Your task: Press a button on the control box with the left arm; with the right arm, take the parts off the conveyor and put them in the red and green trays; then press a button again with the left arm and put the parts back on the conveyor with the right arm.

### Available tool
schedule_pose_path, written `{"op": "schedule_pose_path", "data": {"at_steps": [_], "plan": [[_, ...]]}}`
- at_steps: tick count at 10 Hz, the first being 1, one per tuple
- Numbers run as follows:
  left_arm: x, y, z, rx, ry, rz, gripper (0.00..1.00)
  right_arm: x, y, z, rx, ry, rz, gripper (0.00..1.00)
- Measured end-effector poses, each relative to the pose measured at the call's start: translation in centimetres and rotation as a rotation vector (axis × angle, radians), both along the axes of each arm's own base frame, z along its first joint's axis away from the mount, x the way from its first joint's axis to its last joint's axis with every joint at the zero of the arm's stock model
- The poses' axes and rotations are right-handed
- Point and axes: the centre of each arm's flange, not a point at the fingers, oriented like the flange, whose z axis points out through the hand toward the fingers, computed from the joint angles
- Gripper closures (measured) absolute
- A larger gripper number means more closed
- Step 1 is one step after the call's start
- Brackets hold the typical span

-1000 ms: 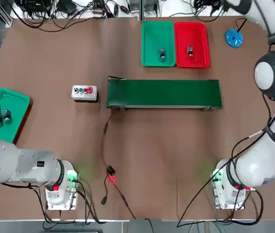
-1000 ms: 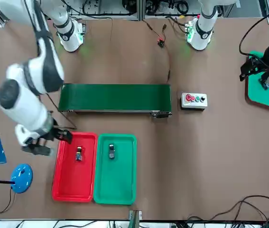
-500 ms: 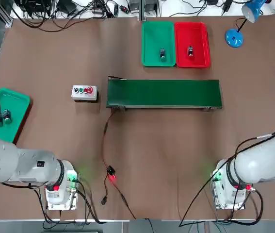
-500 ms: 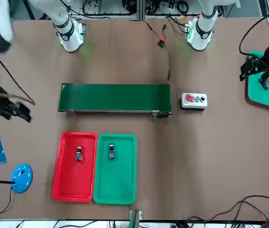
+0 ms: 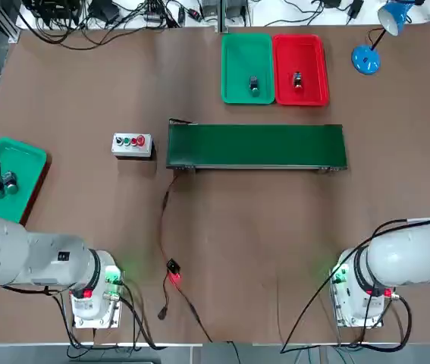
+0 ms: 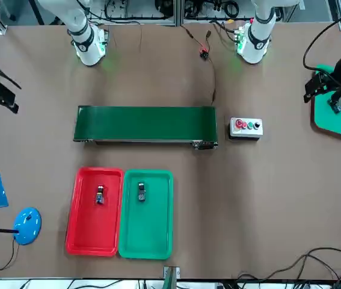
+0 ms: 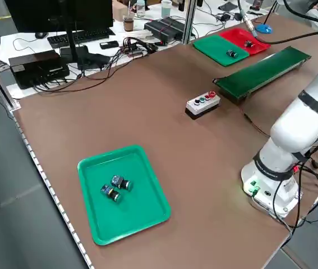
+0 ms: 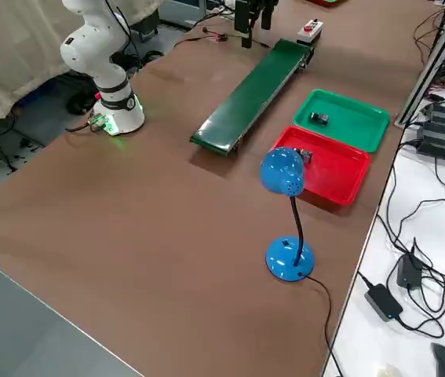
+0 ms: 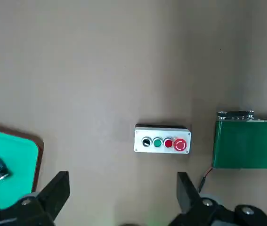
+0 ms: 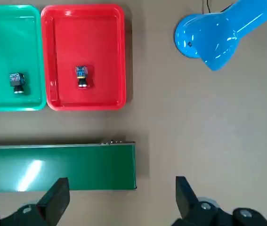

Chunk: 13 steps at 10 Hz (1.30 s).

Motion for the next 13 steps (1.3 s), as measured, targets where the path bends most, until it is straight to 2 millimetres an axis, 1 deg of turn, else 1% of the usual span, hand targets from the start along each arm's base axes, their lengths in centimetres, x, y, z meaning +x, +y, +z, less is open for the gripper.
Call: {"op": "schedule_pose_path", "data": {"at_steps": [3, 6, 8, 9, 11, 13], "plan": [[-0.2, 0.0, -0.1, 0.001, 0.016, 0.0, 0.0, -0.4, 0.1, -0.7, 0.001, 0.043, 0.005, 0.01], [-0.2, 0.0, -0.1, 0.001, 0.018, -0.001, 0.0, -0.5, 0.2, -0.9, 0.001, 0.055, 0.012, 0.01], [-0.2, 0.2, 0.1, 0.001, 0.014, 0.016, 0.05, -0.5, 0.2, -1.0, 0.001, 0.058, 0.012, 0.01], [-0.5, 0.8, 0.4, 0.001, 0.022, 0.032, 0.13, -0.5, 0.2, -1.0, 0.001, 0.058, 0.012, 0.01], [-1.3, 1.1, 0.3, 0.0, 0.074, 0.041, 0.48, -0.5, 0.2, -1.0, 0.001, 0.058, 0.013, 0.01], [-1.2, 0.9, -0.6, -0.006, 0.077, 0.042, 0.78, -0.5, 0.3, -1.0, 0.001, 0.059, 0.015, 0.01]]}}
